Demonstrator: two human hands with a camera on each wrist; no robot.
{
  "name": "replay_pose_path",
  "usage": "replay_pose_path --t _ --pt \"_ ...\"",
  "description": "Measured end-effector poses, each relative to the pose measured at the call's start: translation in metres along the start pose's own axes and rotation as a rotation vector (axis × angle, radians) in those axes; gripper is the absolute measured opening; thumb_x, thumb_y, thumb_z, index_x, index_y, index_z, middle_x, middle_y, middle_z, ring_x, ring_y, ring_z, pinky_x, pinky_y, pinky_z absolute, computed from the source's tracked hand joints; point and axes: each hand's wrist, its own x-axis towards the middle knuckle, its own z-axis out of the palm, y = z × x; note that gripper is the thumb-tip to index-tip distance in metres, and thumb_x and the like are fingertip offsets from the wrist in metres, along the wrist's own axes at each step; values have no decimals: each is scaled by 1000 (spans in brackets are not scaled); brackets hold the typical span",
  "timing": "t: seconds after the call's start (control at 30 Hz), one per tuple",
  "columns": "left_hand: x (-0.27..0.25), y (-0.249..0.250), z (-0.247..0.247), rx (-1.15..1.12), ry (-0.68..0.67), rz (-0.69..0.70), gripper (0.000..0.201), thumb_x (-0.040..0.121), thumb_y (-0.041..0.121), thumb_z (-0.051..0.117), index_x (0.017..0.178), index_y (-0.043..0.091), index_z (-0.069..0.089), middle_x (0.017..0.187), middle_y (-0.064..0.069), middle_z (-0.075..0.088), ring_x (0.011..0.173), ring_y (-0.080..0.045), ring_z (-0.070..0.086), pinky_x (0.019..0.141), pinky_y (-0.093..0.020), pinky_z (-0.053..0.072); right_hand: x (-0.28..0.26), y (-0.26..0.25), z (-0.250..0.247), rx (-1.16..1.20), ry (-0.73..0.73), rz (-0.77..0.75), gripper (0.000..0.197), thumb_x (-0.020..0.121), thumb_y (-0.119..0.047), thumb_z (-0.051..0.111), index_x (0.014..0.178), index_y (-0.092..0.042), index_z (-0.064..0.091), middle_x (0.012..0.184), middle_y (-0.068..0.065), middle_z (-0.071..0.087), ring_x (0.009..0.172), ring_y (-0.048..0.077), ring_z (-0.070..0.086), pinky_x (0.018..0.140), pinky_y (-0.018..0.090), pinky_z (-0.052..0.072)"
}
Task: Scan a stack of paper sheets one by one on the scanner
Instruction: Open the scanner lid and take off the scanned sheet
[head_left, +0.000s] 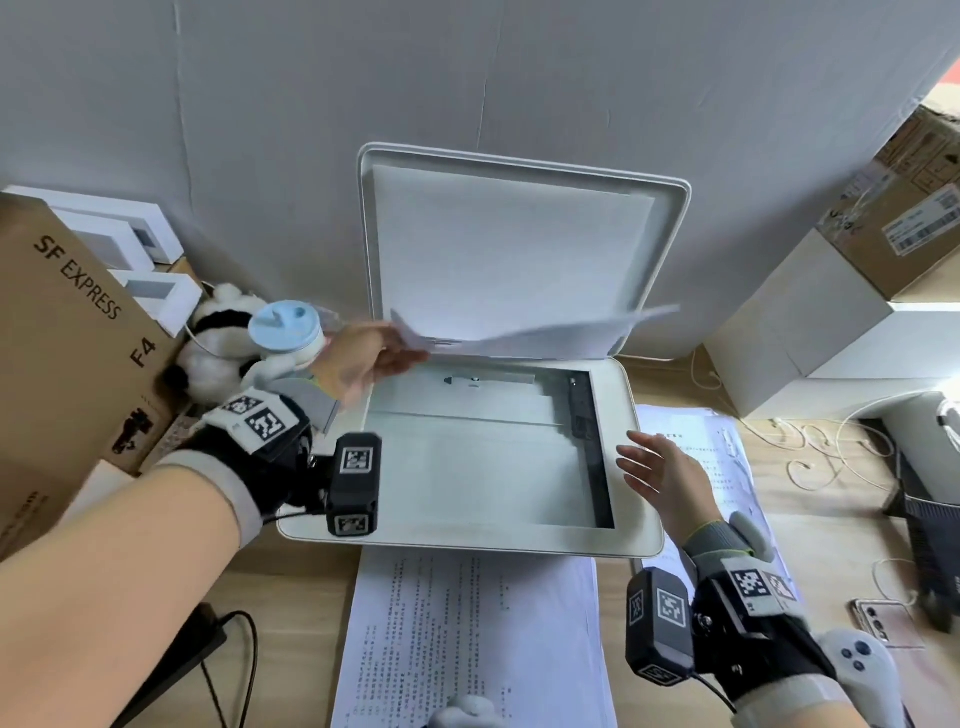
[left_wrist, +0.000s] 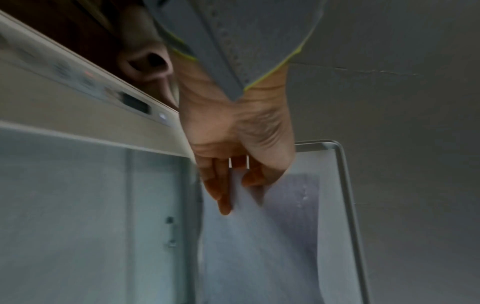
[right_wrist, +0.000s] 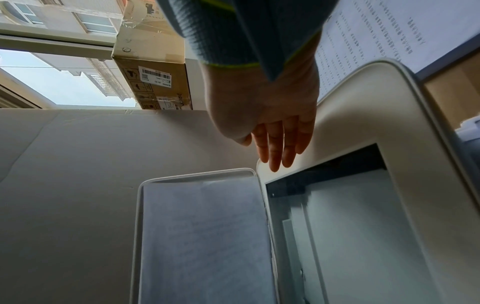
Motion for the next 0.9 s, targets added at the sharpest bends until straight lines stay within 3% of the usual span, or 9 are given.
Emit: replay_pose_path --t 0.13,0.27,0.37,0.47,0.53,0.63,0.73,0.8,0.9 --pt "-30 -41 -18 -12 -109 -60 52 85 -2 34 43 10 64 67 -8 72 74 -16 69 69 -18 57 -4 5 -7 37 -10 95 45 100 -41 30 105 -7 59 95 12 63 83 24 61 71 32 47" --pt "-49 -71 -29 15 -93 -90 37 88 3 29 65 2 59 71 -15 71 74 -23 68 74 -30 51 -8 9 -9 -101 -98 182 57 94 -56 34 101 -7 63 99 11 66 88 27 60 75 36 47" --pt "-52 -81 -28 72 -79 -60 34 88 -2 30 75 -1 62 71 -11 72 77 -23 64 81 -30 49 -15 12 -7 -249 -143 134 36 93 -31 55 110 -1 64 104 17 67 88 30 62 81 38 50" --pt "-53 -81 -23 76 -32 -43 27 91 2 37 87 6 64 84 -8 71 82 -18 65 73 -25 50 -23 17 -9 -391 -126 61 11 90 -11 58 93 -6 67 99 20 66 82 28 61 75 35 50" --pt "-51 -80 -18 4 22 -24 23 94 5 39 93 10 62 92 -9 68 83 -19 64 71 -26 50 -22 22 -20 -321 -41 16 9 91 -8 56 91 -7 65 95 17 63 79 26 58 66 29 50" --pt "-48 -78 -9 -73 100 -7 25 95 8 38 91 14 62 92 -6 64 78 -20 63 71 -27 49 -18 22 -51 -119 153 -47 19 95 -6 47 109 -7 60 95 11 62 78 20 59 60 21 51" --pt "-46 -80 4 -83 93 -2 24 95 11 39 92 16 63 92 -6 64 78 -20 62 71 -26 47 -18 27 -90 -79 395 -69 20 92 0 42 79 -11 52 78 6 48 54 10 54 46 16 44" --pt "-46 -82 12 -71 68 -2 24 95 12 40 93 15 63 92 -6 65 77 -20 63 70 -26 48 -8 36 -110 -119 476 22 34 84 4 51 59 -15 37 81 13 47 65 24 49 57 27 39" --pt "-44 -84 22 -57 59 -6 23 94 10 41 93 15 64 91 -6 66 76 -20 63 69 -25 48 -12 57 -128 -253 548 220 41 77 3 60 53 -15 31 78 13 51 78 24 45 67 32 36"
